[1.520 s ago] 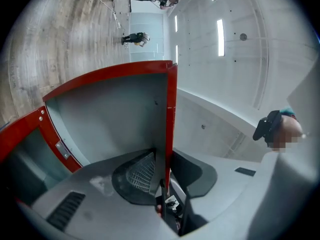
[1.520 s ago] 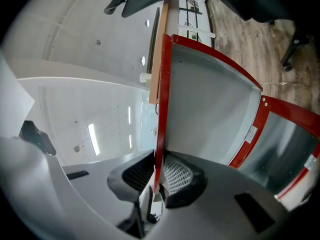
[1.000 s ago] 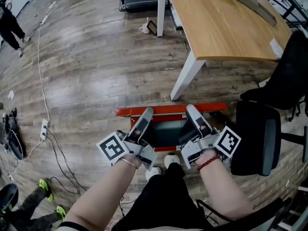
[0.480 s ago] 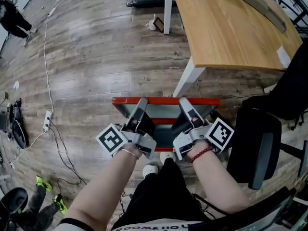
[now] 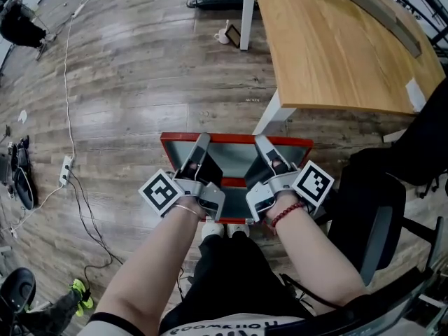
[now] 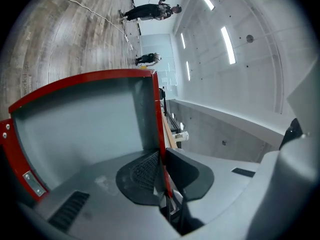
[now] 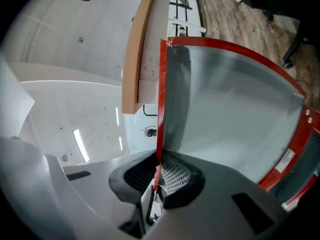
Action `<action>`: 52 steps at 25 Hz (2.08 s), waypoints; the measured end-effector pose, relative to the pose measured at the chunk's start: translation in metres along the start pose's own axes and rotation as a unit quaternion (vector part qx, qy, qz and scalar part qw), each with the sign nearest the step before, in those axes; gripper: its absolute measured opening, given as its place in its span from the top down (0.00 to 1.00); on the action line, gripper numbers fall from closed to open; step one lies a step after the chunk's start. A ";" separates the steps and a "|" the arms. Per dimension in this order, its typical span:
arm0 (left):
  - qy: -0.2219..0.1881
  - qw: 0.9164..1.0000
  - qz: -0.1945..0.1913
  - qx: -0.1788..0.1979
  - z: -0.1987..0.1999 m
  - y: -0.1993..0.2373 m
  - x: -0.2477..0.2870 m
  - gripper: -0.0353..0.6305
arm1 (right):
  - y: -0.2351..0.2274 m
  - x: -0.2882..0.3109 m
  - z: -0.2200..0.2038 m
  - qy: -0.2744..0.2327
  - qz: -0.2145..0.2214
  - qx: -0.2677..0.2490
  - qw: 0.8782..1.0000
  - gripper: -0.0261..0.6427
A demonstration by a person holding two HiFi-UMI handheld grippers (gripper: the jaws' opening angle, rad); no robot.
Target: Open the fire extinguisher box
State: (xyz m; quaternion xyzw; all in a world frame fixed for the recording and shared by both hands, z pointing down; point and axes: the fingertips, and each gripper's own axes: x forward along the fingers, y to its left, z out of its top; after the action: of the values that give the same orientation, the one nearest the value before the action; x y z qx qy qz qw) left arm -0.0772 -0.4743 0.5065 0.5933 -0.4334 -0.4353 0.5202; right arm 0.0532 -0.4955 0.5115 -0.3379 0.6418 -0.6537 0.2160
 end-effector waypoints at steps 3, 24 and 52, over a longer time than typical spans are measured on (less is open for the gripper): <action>0.003 1.000 0.002 -0.008 0.004 0.006 0.008 0.90 | -0.003 0.010 0.004 -0.007 0.000 0.005 1.000 0.91; -0.001 0.999 0.049 -0.021 0.019 0.055 0.050 0.89 | -0.042 0.052 0.032 -0.061 -0.025 0.027 0.997 0.90; -0.009 0.998 0.045 -0.048 0.023 0.070 0.066 0.88 | -0.058 0.071 0.041 -0.068 -0.029 0.056 0.996 0.88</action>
State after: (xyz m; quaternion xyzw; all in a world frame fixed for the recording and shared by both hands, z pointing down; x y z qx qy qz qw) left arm -0.0872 -0.5491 0.5701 0.5435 -0.4430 -0.4370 0.5634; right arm 0.0433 -0.5701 0.5780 -0.3875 0.5777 -0.6701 0.2592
